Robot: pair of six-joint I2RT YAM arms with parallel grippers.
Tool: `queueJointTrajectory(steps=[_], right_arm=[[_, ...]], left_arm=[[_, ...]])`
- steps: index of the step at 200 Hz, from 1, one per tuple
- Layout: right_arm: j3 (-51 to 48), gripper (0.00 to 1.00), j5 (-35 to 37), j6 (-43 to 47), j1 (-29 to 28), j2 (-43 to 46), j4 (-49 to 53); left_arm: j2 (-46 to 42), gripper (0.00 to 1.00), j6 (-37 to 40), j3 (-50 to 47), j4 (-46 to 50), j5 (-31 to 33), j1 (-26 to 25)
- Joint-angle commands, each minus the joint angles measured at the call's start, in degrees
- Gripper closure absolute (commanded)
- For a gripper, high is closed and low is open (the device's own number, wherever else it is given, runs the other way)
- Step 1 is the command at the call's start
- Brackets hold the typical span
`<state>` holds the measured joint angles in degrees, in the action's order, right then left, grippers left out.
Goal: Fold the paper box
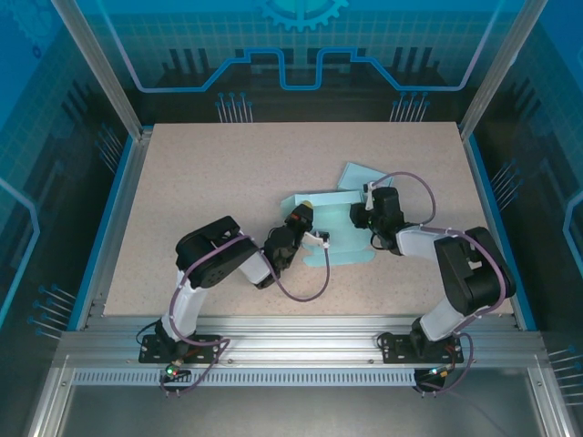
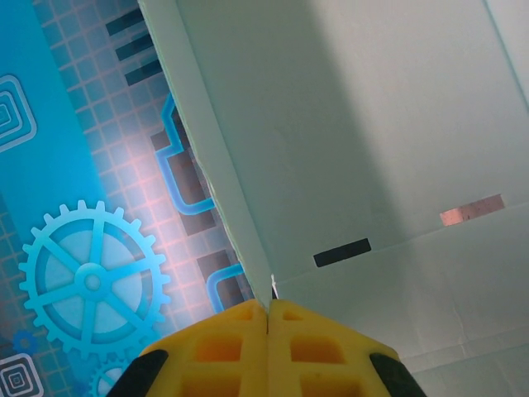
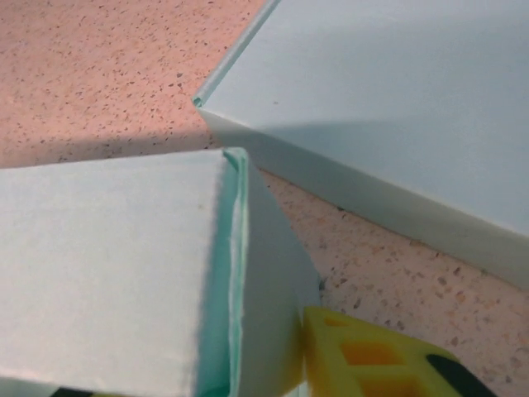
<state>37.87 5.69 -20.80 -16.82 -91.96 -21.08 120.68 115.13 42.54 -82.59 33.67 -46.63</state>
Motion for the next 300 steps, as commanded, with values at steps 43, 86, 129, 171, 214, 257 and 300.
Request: queueJointTrajectory(steps=[43,86,129,171,214,257,300], right_arm=[[1.6,0.91,9.3,0.8,-3.3,-0.1,-0.6],[1.6,1.00,11.3,2.7,-5.0,2.1,2.0],[4.3,1.00,12.3,3.0,-6.3,6.6,13.4],[2.4,1.00,12.8,2.1,-6.8,15.5,20.2],[-1.6,1.00,12.0,-0.7,-6.8,25.7,25.1],[-3.0,1.00,11.8,0.3,-7.0,30.1,28.9],[-4.1,1.00,8.0,0.0,-7.1,32.5,29.1]], left_arm=[[-8.9,0.44,-13.8,1.3,2.4,3.6,-5.3],[-17.4,0.01,-28.2,-0.2,2.4,14.3,-10.6],[-33.4,0.01,-53.2,-7.1,2.4,26.0,-11.9],[-55.2,0.01,-82.0,-14.3,26.5,26.8,-11.5],[-77.5,0.01,-130.8,-9.4,84.0,2.4,3.9],[-82.4,0.01,-138.0,-10.9,94.0,2.1,6.0],[-75.0,0.01,-145.0,-10.1,93.8,-0.7,6.0]])
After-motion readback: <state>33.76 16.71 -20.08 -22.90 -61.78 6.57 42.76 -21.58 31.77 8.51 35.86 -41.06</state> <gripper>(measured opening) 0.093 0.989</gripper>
